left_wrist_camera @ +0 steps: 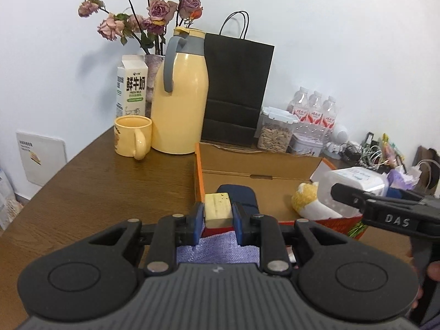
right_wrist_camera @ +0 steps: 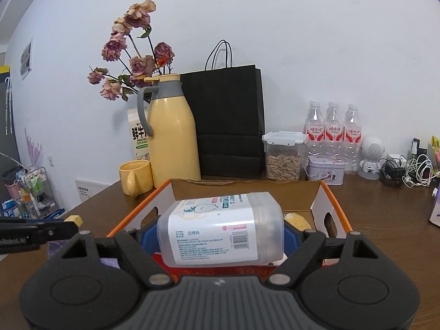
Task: Organize objects
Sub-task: 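Lower the white bottle and soap bar into the box and open both tools, then grasp the lavender pouch with the left tool while the right tool grasps a white cap, then carry the pouch and white cap into the box and release both, then grasp the red rose with the left tool while the right tool grasps a white lid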
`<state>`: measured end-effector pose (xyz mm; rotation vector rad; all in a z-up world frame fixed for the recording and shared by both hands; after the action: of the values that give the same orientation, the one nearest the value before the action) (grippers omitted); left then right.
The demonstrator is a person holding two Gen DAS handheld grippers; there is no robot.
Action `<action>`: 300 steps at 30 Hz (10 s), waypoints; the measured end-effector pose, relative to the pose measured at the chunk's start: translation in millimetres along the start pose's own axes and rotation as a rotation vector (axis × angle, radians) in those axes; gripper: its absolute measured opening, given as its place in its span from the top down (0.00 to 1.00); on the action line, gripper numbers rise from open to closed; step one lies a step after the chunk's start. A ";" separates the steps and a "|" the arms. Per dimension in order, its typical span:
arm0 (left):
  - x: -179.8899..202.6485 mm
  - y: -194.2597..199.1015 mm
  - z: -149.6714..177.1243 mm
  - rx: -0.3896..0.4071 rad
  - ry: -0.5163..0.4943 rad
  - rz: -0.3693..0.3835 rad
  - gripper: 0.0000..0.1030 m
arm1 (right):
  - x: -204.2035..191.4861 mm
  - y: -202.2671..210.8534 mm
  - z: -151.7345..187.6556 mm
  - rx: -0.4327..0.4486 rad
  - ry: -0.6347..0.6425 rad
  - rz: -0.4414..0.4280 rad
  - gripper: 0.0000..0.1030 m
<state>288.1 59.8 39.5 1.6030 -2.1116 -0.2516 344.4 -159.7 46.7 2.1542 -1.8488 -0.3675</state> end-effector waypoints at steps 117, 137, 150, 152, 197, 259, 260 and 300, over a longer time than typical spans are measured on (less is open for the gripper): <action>-24.4 14.9 93.2 -0.164 0.019 -0.150 0.00 | 37.3 28.1 129.2 -0.270 0.120 -0.007 0.74; 8.9 -48.6 93.4 -0.171 0.043 -0.133 0.00 | 50.4 28.9 127.1 -0.245 0.063 0.001 0.74; 12.4 -35.2 102.5 -0.144 0.064 -0.062 0.35 | 50.1 28.2 131.5 -0.257 0.060 -0.002 0.74; 10.1 -32.0 104.1 -0.146 0.074 -0.063 0.49 | 50.1 28.7 132.5 -0.258 0.060 -0.003 0.74; 72.5 -54.7 -21.3 0.009 -0.293 -0.025 0.92 | 11.9 -1.0 19.9 0.004 0.122 -0.052 0.74; 44.2 -16.9 -54.1 0.166 -0.156 -0.157 0.00 | 30.7 -14.7 -12.5 -0.030 0.080 0.071 0.00; 42.6 -11.3 -50.7 0.160 -0.157 -0.159 0.00 | 31.1 -9.0 -10.2 -0.031 0.081 0.070 0.00; -41.4 -4.9 94.8 -0.159 -0.018 -0.158 0.07 | 5.5 44.9 140.3 -0.310 0.203 -0.094 0.14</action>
<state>256.0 84.6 -55.8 1.6785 -1.9268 -0.4753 252.4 -177.8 -67.1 1.9890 -1.4780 -0.4082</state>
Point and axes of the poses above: each gripper's, at about its wrist camera, not at the fingertips, and y roughly against the way its jaws point, x to its right, z to its underside, the point moved 8 cm from there along -y, roughly the way its jaws point, and after that the axes turned 11 degrees about z, right-handed, at the moved point
